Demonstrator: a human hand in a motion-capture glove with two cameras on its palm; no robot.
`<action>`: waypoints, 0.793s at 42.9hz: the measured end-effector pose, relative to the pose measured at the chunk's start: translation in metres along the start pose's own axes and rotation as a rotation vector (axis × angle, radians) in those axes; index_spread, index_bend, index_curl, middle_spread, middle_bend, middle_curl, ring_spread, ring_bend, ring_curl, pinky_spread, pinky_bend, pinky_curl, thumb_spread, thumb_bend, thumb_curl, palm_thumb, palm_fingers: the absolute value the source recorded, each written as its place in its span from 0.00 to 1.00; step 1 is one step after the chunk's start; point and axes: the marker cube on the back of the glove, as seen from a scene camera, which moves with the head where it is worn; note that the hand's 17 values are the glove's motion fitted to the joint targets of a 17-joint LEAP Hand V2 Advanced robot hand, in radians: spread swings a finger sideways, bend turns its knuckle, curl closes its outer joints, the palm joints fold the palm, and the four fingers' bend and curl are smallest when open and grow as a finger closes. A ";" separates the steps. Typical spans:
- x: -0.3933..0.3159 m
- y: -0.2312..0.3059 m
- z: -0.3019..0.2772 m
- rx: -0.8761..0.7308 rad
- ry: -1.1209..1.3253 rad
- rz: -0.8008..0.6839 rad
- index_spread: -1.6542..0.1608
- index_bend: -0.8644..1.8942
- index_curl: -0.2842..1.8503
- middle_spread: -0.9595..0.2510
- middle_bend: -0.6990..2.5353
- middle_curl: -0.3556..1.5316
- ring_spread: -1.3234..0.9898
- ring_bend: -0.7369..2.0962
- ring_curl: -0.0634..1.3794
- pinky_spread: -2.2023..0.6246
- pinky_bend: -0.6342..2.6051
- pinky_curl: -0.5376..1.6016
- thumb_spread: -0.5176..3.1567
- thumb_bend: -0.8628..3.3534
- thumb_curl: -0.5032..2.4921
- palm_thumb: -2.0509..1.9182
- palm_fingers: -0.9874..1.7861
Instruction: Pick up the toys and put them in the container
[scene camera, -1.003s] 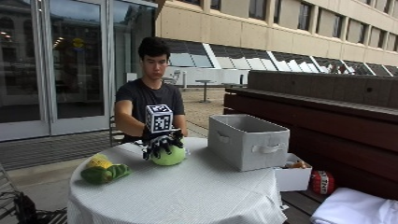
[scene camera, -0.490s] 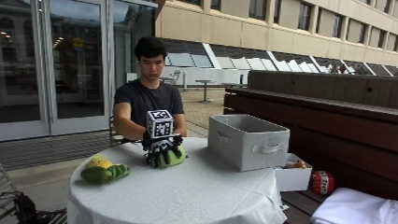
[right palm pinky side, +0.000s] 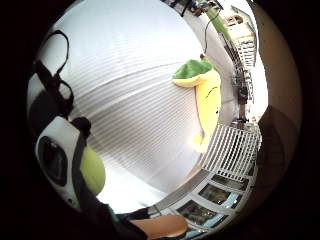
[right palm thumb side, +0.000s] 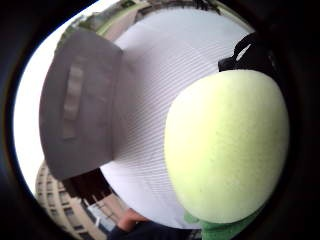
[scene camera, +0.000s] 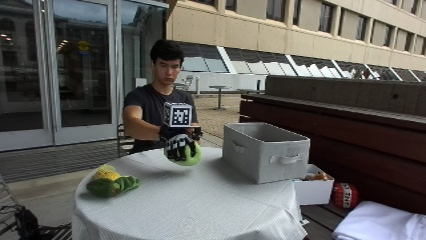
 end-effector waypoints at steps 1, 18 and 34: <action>0.000 -0.001 -0.009 -0.001 -0.003 -0.011 0.78 0.52 0.27 0.57 0.51 0.50 0.42 0.67 0.36 0.60 0.44 0.36 0.47 0.34 0.38 0.77 0.83; -0.053 -0.042 -0.205 0.085 -0.121 -0.157 0.75 0.49 0.29 0.47 0.42 0.48 0.39 0.65 0.36 0.62 0.50 0.42 0.35 0.26 0.41 0.69 0.72; -0.192 -0.017 -0.296 0.175 -0.114 -0.243 0.72 0.45 0.31 0.43 0.39 0.49 0.39 0.64 0.36 0.62 0.49 0.42 0.32 0.24 0.45 0.70 0.73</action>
